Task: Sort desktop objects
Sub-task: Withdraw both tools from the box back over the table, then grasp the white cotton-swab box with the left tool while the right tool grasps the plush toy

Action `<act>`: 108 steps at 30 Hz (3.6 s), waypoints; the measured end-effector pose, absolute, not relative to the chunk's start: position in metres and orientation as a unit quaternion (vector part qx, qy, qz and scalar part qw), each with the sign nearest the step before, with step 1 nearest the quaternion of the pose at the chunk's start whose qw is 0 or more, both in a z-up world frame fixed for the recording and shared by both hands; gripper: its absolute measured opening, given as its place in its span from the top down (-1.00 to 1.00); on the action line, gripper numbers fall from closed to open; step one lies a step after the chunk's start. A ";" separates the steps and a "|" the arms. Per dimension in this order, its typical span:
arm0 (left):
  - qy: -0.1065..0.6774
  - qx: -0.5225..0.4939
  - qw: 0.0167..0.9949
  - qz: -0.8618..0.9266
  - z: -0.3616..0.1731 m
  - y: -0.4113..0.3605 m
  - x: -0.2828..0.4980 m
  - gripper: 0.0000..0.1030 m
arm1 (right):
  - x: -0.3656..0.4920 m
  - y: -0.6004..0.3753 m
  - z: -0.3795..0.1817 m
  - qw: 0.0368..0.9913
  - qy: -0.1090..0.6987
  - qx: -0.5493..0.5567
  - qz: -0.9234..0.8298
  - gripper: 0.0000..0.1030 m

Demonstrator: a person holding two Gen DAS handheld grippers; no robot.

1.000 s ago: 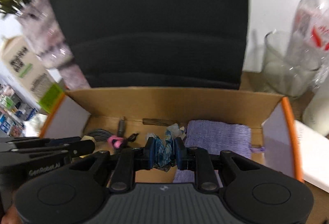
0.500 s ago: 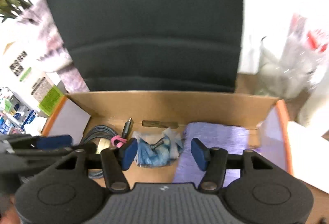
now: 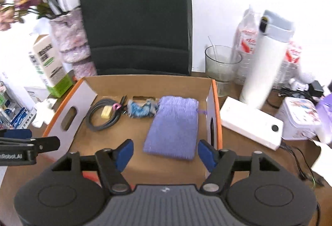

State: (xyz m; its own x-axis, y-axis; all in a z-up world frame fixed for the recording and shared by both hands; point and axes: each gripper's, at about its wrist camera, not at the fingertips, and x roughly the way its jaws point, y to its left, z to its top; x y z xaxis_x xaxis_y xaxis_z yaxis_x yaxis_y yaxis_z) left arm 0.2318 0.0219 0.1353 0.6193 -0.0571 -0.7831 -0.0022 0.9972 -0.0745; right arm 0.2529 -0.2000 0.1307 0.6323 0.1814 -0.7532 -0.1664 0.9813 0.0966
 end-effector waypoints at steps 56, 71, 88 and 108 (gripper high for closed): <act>0.236 -0.034 0.970 -0.034 0.025 0.015 -0.134 -1.00 | -0.154 -0.194 0.007 0.966 0.216 -0.065 0.123 -0.60; 0.233 0.011 0.972 -0.040 0.060 0.034 0.012 -1.00 | -0.022 -0.205 0.047 0.955 0.248 0.017 0.161 -0.56; 0.303 -0.018 0.951 -0.060 0.022 0.052 0.136 -0.39 | 0.083 -0.181 0.007 0.927 0.337 -0.018 0.162 -0.05; 0.246 -0.051 0.967 -0.030 0.077 0.043 -0.060 -0.28 | -0.095 -0.199 0.063 0.951 0.258 -0.059 0.159 0.11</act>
State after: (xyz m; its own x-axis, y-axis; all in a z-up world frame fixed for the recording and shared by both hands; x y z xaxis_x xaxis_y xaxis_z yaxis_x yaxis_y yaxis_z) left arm -0.0601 0.0429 0.0772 0.8769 -0.0828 -0.4735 0.0329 0.9931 -0.1128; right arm -0.0953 -0.1994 0.0625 0.8166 0.2728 -0.5087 -0.3331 0.9424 -0.0294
